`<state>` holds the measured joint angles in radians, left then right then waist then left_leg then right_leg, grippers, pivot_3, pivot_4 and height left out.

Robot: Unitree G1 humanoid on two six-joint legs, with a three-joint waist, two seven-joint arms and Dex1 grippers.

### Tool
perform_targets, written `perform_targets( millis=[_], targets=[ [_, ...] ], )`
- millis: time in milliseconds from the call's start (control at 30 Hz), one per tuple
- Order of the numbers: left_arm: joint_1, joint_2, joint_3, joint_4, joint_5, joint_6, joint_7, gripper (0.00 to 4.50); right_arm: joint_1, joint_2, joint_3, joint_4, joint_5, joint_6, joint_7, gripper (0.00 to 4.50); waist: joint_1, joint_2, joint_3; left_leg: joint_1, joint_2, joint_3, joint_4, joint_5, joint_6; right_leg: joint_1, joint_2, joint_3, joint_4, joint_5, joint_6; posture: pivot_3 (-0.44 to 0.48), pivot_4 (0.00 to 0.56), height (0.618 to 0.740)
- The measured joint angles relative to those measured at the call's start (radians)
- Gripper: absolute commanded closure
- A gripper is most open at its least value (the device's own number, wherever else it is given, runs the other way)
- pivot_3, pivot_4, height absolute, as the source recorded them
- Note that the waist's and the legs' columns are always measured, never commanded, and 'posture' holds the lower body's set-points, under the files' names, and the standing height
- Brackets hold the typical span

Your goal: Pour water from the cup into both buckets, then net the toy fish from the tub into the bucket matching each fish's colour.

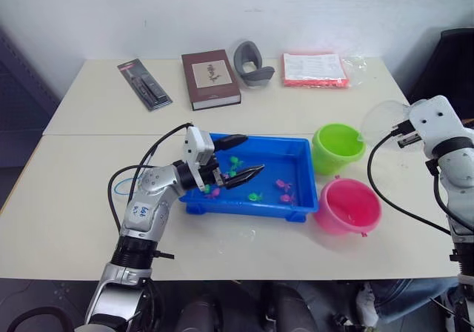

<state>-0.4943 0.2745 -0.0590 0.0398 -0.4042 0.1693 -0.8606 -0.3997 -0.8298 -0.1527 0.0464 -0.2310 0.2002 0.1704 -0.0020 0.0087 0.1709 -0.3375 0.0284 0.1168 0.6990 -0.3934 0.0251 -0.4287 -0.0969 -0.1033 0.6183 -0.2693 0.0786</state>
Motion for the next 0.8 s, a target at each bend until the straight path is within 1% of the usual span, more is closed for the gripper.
perform_targets(
  millis=[367, 800],
  targets=[
    [0.009, -0.003, -0.006, 0.004, 0.021, -0.039, -0.002, 0.00, -0.027, 0.000, 0.071, 0.042, -0.149, -0.133, -0.041, 4.43, 0.000, 0.000, 0.000, 0.000, 0.000, 0.000, 0.000, 0.000, 0.000, 0.000, 0.000, 0.000, 0.000, 0.000, 0.000, 0.000, 0.150, 0.740],
    [0.010, -0.005, -0.010, 0.006, 0.028, -0.059, -0.002, 0.00, -0.031, -0.007, 0.102, 0.074, -0.292, -0.275, -0.102, 4.43, 0.000, 0.000, 0.000, 0.000, 0.000, 0.000, 0.000, 0.000, -0.001, 0.000, 0.000, 0.000, 0.000, 0.000, 0.000, 0.000, 0.150, 0.740]
  ],
)
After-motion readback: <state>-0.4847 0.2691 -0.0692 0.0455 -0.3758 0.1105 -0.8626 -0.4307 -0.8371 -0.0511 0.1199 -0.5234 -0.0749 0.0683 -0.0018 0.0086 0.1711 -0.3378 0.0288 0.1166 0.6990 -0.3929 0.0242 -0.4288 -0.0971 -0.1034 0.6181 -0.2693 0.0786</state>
